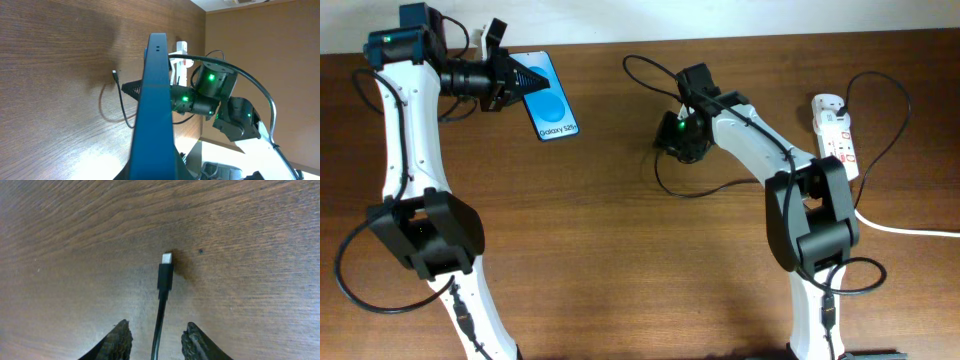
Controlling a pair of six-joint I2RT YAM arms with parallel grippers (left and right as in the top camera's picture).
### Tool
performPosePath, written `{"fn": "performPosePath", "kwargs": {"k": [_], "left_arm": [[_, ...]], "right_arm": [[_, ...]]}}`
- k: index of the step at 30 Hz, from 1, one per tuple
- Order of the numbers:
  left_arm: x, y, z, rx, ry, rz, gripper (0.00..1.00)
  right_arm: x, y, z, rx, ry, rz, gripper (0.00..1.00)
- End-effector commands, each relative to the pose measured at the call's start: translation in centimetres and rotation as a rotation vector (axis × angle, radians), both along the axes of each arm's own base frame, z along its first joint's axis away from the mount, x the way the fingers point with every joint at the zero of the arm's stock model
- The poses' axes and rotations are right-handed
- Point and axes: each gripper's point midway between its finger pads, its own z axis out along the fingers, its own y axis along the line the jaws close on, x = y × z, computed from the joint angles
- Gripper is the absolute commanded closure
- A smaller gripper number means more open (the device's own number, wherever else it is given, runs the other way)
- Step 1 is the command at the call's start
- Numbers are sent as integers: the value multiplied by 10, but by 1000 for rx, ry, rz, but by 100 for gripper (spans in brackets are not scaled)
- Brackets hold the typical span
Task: Plug charger to phone and switch on socket
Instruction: 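Grasp the black cable's USB-C plug with the right gripper, then raise the plug with the right gripper under the held phone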
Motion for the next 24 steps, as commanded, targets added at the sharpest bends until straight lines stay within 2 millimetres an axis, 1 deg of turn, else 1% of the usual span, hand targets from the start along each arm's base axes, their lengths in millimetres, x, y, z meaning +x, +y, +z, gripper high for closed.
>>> {"fn": "performPosePath", "kwargs": {"k": [1, 4, 7, 13, 15, 16, 17, 18, 19, 21, 22, 23, 24], "left_arm": [[1, -1, 5, -18, -26, -11, 100], [1, -1, 5, -18, -26, -12, 100], [1, -1, 5, -18, -26, -12, 100], [1, -1, 5, -18, -27, -12, 100], [1, -1, 5, -18, -26, -12, 100], [1, -1, 5, -18, -26, -12, 100], [1, -1, 5, -18, -27, -12, 100], [1, -1, 4, -17, -27, -12, 100], [1, -1, 4, -17, -27, -12, 100], [1, -1, 4, -17, -27, -12, 100], [1, -1, 4, -17, -27, -12, 100], [1, -1, 4, -17, -26, -12, 100], [1, -1, 4, -17, -26, -12, 100]], "right_arm": [[7, 1, -14, 9, 21, -37, 64], [9, 2, -27, 12, 33, -52, 65], [13, 3, -26, 20, 24, -65, 72], [12, 5, -26, 30, 28, -60, 75], [12, 5, -26, 30, 27, -60, 81], [12, 5, -26, 30, 27, -60, 85], [12, 5, -26, 30, 25, -56, 92], [11, 7, -25, 33, 13, -22, 96], [11, 9, -22, 36, -8, 29, 96], [11, 14, -8, 62, -76, 152, 96], [12, 16, 14, 112, -138, 238, 96], [10, 19, 59, 208, -254, 363, 96], [8, 17, 81, 241, -299, 400, 96]]}}
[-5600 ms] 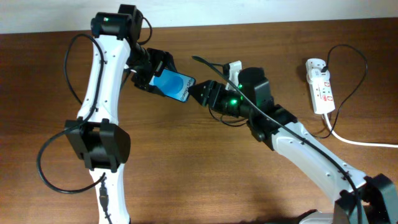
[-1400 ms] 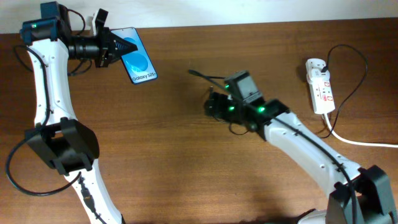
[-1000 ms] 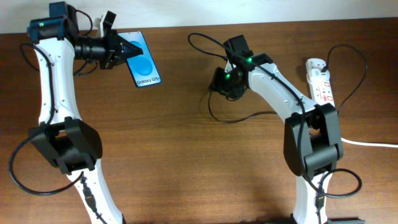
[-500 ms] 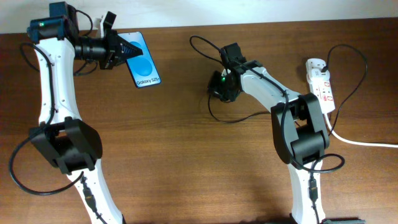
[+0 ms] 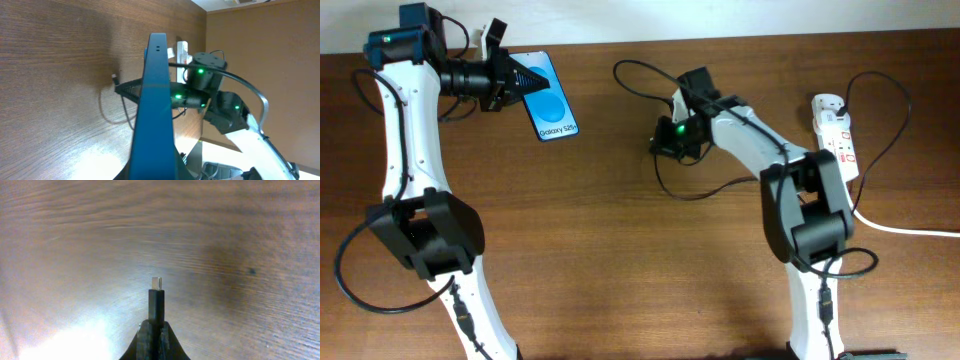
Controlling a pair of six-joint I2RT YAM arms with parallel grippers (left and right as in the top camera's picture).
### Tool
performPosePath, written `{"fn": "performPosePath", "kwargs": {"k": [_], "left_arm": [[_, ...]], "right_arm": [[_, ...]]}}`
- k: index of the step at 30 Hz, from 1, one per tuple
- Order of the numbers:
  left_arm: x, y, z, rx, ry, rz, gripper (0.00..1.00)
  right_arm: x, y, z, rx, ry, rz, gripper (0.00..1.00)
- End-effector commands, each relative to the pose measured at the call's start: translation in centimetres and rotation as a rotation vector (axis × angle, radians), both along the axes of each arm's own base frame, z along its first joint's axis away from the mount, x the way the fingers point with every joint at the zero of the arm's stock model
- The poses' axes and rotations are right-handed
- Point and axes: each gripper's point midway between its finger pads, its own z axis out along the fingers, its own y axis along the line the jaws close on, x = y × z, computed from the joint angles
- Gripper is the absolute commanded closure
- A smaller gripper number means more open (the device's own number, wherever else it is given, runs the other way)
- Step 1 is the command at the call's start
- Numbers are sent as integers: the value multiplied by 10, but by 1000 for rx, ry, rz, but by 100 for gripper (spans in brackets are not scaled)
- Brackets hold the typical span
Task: Plug charger to phone and switch on socket
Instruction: 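Raise the plug with the right gripper under the held phone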
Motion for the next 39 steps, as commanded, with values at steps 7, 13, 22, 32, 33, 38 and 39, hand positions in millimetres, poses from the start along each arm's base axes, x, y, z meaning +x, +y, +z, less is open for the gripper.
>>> {"fn": "performPosePath", "kwargs": {"k": [7, 13, 22, 32, 33, 38, 39], "left_arm": [[-11, -18, 4, -7, -77, -108, 100], [-32, -67, 24, -123, -200, -279, 100], [-43, -119, 86, -480, -357, -390, 100], [-34, -120, 89, -495, -238, -363, 100], [-33, -120, 89, -495, -244, -364, 100], [-36, -126, 89, -496, -243, -379, 100], [-38, -131, 89, -498, -240, -389, 100]], "right_arm": [[-79, -39, 257, 295, -454, 325, 96], [-164, -65, 261, 237, -482, 189, 96], [-174, -18, 223, 484, -435, 76, 96], [-166, 23, 247, 564, -513, 71, 96], [-165, 27, 246, 571, -498, 61, 96], [-158, 42, 244, 602, -501, 59, 96], [-156, 42, 244, 604, -508, 57, 96]]}}
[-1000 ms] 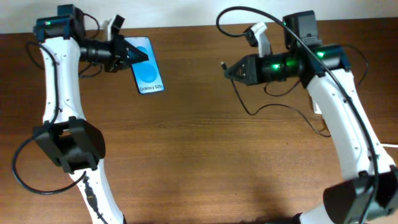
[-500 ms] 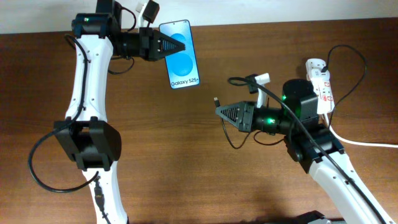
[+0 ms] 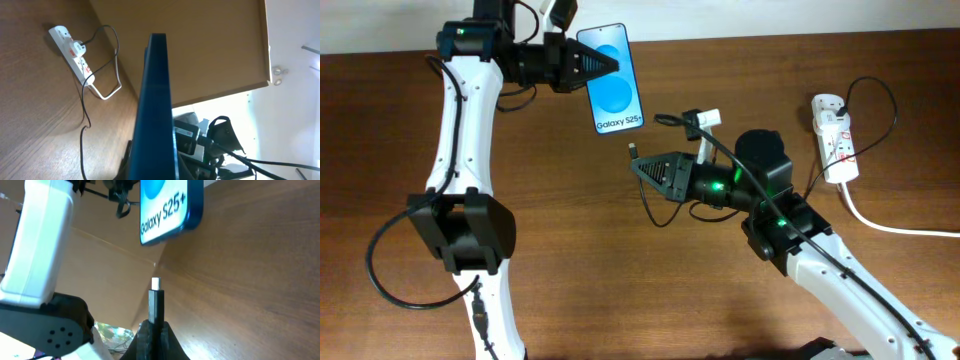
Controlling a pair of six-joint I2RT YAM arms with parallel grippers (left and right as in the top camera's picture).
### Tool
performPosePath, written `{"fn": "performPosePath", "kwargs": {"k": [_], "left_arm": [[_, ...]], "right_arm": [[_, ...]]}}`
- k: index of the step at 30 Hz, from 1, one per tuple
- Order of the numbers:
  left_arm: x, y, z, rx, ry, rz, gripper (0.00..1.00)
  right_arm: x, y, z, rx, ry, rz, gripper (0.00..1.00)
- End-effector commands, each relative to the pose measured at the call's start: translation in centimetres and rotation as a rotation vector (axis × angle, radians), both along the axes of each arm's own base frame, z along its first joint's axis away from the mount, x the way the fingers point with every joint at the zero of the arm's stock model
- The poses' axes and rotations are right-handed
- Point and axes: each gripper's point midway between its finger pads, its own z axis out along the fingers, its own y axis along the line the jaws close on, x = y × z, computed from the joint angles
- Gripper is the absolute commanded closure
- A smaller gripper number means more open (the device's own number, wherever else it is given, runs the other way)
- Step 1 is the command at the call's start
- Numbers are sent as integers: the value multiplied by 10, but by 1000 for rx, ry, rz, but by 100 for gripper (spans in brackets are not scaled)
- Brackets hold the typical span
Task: Plug charger to phone and switch on socket
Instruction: 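Raise the plug with the right gripper under the held phone, then lower the phone with the left gripper onto the upright plug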
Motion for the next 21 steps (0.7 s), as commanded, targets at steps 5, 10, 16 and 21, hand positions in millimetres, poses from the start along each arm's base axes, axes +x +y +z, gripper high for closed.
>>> {"fn": "performPosePath", "kwargs": {"k": [5, 10, 16, 21], "left_arm": [[-8, -11, 10, -49, 5, -43, 100], [-12, -18, 10, -48, 13, -59, 100], [-16, -27, 9, -47, 15, -79, 100], [-18, -29, 3, -13, 45, -72, 100]], "right_arm": [[10, -1, -1, -3, -10, -54, 96], [12, -1, -1, -6, -10, -64, 96], [12, -1, -1, -5, -10, -63, 96], [12, -1, -1, -5, -10, -64, 96]]}}
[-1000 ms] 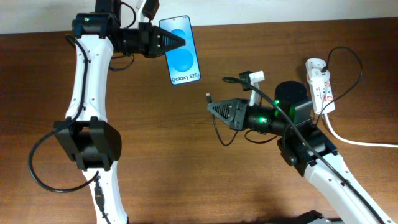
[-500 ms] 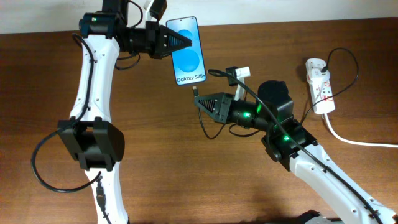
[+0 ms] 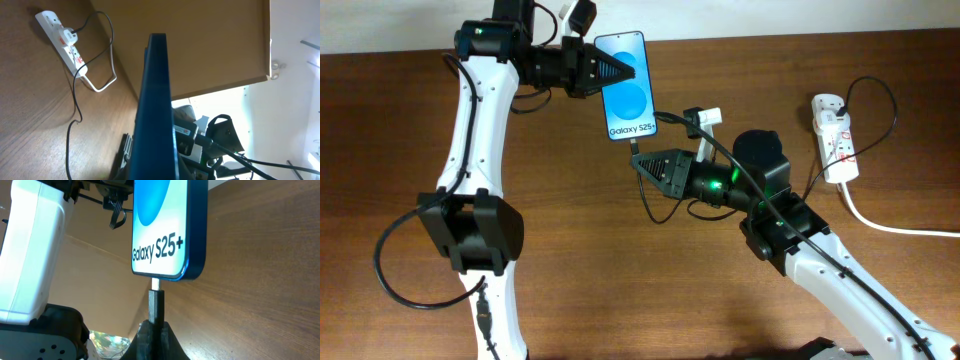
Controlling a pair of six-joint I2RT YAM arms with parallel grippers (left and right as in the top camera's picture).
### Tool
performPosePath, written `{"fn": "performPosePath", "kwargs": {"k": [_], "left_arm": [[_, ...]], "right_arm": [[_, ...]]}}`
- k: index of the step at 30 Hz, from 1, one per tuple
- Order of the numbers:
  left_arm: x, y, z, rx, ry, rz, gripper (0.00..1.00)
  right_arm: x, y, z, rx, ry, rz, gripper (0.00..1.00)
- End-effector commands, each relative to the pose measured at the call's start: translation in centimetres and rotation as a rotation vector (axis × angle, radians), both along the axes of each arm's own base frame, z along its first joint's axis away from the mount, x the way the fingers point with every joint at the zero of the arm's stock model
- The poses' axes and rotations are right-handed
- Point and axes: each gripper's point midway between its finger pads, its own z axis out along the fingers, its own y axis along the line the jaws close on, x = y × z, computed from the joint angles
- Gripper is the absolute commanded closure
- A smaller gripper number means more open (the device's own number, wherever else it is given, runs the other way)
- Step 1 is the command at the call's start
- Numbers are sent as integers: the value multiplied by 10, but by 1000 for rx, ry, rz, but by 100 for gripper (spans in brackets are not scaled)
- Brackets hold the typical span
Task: Plug charger to phone and switch on socket
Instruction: 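Lower the phone with the left gripper onto the upright plug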
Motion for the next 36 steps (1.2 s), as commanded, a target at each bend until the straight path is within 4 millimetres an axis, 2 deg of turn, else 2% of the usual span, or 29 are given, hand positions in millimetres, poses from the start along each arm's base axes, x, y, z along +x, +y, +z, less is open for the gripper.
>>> {"fn": "performPosePath", "kwargs": {"k": [1, 12, 19, 25, 31, 34, 36], "left_arm": [[-5, -6, 5, -24, 16, -21, 100], [-5, -5, 3, -8, 26, -16, 100], [-6, -5, 2, -7, 40, -16, 100], [-6, -6, 2, -7, 41, -18, 100], [-13, -17, 2, -6, 40, -45, 100], [-13, -19, 2, -6, 40, -48, 100], [-16, -23, 2, -5, 40, -57, 100]], "right_arm": [[3, 1, 0, 0, -7, -14, 96], [9, -2, 5, 0, -43, -43, 96], [22, -17, 0, -22, -42, -97, 96], [22, -18, 0, -23, -43, -102, 96], [26, -19, 3, -20, -57, -121, 96], [31, -26, 5, -14, -63, -142, 96], [35, -29, 12, 2, -89, -153, 96]]}}
